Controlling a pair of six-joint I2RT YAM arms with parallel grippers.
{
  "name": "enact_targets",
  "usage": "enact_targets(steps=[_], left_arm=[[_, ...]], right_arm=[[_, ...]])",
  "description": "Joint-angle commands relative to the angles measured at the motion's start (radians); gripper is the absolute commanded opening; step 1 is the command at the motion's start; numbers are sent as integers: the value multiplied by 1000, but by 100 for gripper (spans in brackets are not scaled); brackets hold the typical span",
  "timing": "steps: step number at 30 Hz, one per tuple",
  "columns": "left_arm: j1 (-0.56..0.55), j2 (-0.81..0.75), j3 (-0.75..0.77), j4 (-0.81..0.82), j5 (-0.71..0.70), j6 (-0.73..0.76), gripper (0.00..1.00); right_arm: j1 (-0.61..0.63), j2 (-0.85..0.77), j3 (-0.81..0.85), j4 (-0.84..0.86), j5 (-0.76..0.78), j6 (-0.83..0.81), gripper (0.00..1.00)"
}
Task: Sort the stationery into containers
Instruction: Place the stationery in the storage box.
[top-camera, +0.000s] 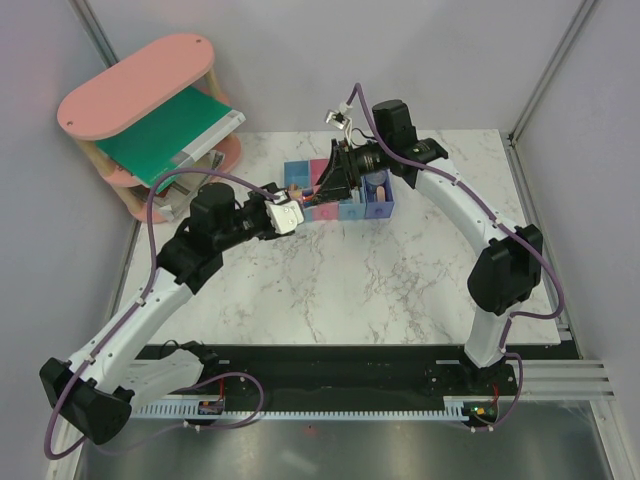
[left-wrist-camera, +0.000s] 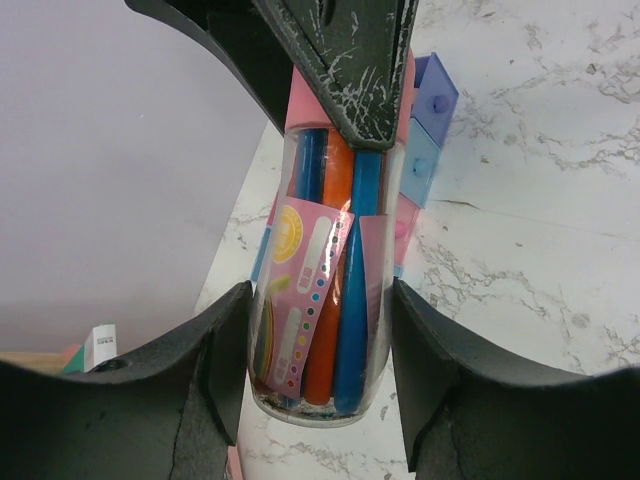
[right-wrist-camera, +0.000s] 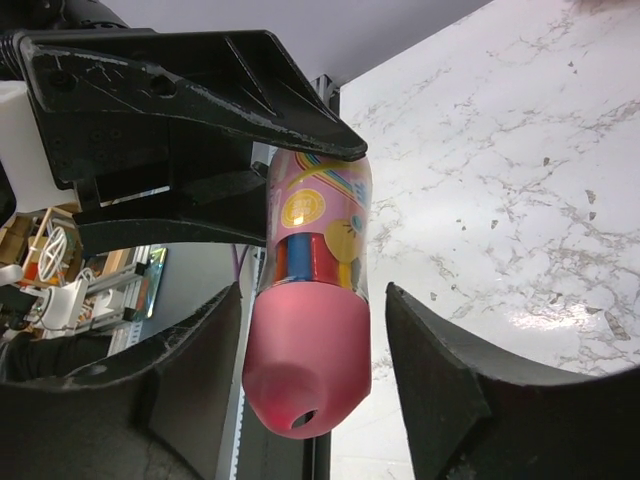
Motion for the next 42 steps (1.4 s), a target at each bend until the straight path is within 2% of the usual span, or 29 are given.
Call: enact_targets(steps=[1,2,4,5,6,8,9,10,11,13,14,16,21,22,25,26,30,33,37,42], left_arm=[[-5,-2,37,79,-3,35,2],[-5,-2,33,82,-5,37,2],[-5,1,25,91,-6,40,2],[-5,1,24,94,-6,41,2],[-7,2,24,95,-11,46,2],[-5,6,22,102,-15,50,2],[-5,6,21,102,-20,61,2],[-5,7,19,102,-22,66,7],[-5,7,17,102,-23,72,29],[-5,6,13,88,-28,87,55],[-7,1,13,57,-26,96,79],[-5,-7,7,17,-32,107,99],[-5,-60,-15,-113,-46,97,100],[-5,-71,-18,-133,-51,89,100],[-5,-90,-6,-233,-61,64,100],[-5,-91,1,-280,-81,41,100],[-4,-97,25,-377,-133,1,100],[-2,-91,40,-478,-150,6,100],[-1,-50,74,-587,-163,-28,100],[5,-41,116,-665,-117,-52,100]], right_arm=[[8,2,1,49,-42,7,60],[11,-1,-2,52,-45,10,47],[12,-8,-8,60,-52,17,32],[12,-11,-14,65,-53,23,18],[12,-11,-17,77,-53,36,11],[11,-20,-29,91,-58,50,0],[12,-21,-34,111,-59,72,0],[12,-28,-40,124,-64,86,0],[11,-31,-49,150,-64,99,0],[11,-38,-55,174,-47,130,0],[12,-40,-57,180,-33,133,0],[11,-41,-54,178,-1,133,0],[-3,-6,-31,158,112,129,0],[-6,3,-5,140,143,72,0],[-2,61,125,-124,362,-130,0],[-2,78,154,-156,472,-173,0],[-2,159,268,-234,730,-267,0],[-2,233,412,-286,890,-331,0],[-2,311,521,-352,985,-408,0],[15,356,534,-357,1057,-514,0]])
